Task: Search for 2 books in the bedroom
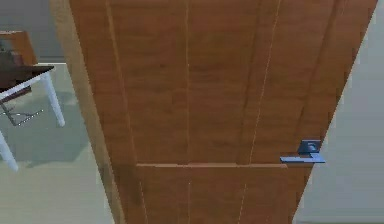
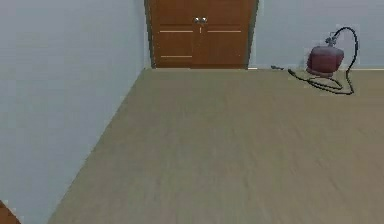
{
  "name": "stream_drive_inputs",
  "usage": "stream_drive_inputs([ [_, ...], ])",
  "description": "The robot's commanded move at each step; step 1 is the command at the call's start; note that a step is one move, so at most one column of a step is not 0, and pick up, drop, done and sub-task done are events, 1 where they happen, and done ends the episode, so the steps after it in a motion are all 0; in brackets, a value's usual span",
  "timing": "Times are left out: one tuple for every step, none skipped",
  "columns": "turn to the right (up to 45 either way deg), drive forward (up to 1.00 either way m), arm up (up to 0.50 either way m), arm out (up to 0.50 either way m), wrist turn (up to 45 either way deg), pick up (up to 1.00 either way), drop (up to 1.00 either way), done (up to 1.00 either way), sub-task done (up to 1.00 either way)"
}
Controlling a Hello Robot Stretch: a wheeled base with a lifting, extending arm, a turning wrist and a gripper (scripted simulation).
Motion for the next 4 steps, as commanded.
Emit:
stream_drive_inputs([
  [0.0, 0.15, 0.0, 0.0, 0.0, 0.0, 0.0, 0.0, 0.0],
  [-39.0, 0.0, 0.0, 0.0, 0.0, 0.0, 0.0, 0.0, 0.0],
  [0.0, 0.2, 0.0, 0.0, 0.0, 0.0, 0.0, 0.0, 0.0],
  [-45.0, 0.0, 0.0, 0.0, 0.0, 0.0, 0.0, 0.0, 0.0],
])
